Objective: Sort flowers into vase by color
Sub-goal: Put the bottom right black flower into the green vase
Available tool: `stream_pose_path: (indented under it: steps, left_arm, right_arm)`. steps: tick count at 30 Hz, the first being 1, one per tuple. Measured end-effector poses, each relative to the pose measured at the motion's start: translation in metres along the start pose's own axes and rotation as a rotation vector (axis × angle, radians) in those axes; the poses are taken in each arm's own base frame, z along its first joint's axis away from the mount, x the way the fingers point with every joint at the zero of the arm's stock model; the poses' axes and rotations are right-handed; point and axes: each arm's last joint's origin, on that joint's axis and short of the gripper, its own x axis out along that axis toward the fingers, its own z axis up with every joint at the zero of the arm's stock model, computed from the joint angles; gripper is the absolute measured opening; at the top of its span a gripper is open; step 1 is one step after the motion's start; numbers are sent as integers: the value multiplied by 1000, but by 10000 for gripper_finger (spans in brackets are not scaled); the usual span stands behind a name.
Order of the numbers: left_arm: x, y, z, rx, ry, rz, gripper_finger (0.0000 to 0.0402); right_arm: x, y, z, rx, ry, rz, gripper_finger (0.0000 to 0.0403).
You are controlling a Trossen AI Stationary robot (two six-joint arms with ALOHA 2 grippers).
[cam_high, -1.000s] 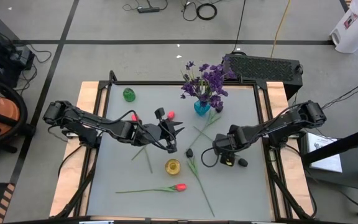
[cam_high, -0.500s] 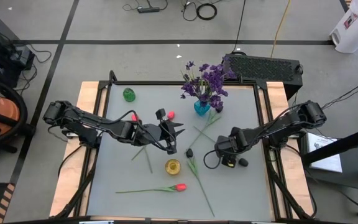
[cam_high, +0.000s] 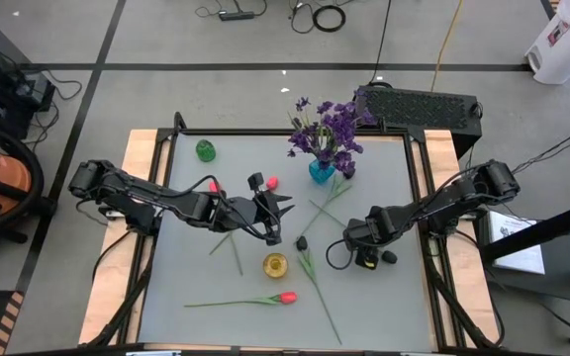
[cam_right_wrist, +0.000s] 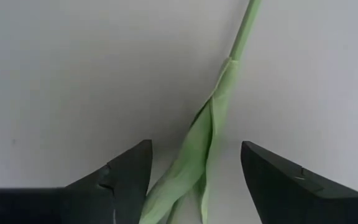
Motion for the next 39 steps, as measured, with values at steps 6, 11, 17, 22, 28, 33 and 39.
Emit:
stream_pose_path:
  steps: [6, 11, 17, 22, 28, 33, 39]
  left_arm:
    - [0, 0, 0, 0, 0, 0, 100]
    - [0, 0, 0, 0, 0, 0, 100]
    - [0, 0, 0, 0, 0, 0, 100]
    - [0, 0, 0, 1, 0, 0, 100]
    - [0, 0, 0, 1, 0, 0, 100]
    - [0, 0, 0, 1, 0, 0, 100]
    - [0, -2, -1, 35, 6, -58, 100]
  right_arm:
    - [0, 0, 0, 0, -3, 2, 196]
    - [0, 0, 0, -2, -3, 2, 127]
    - [0, 1, 0, -31, 16, 27, 34]
    - [0, 1, -1, -59, 26, 46, 10]
    - [0, 1, -1, -71, 25, 46, 4]
    - [0, 1, -1, -100, 25, 46, 2]
    - [0, 1, -1, -130, 27, 45, 2]
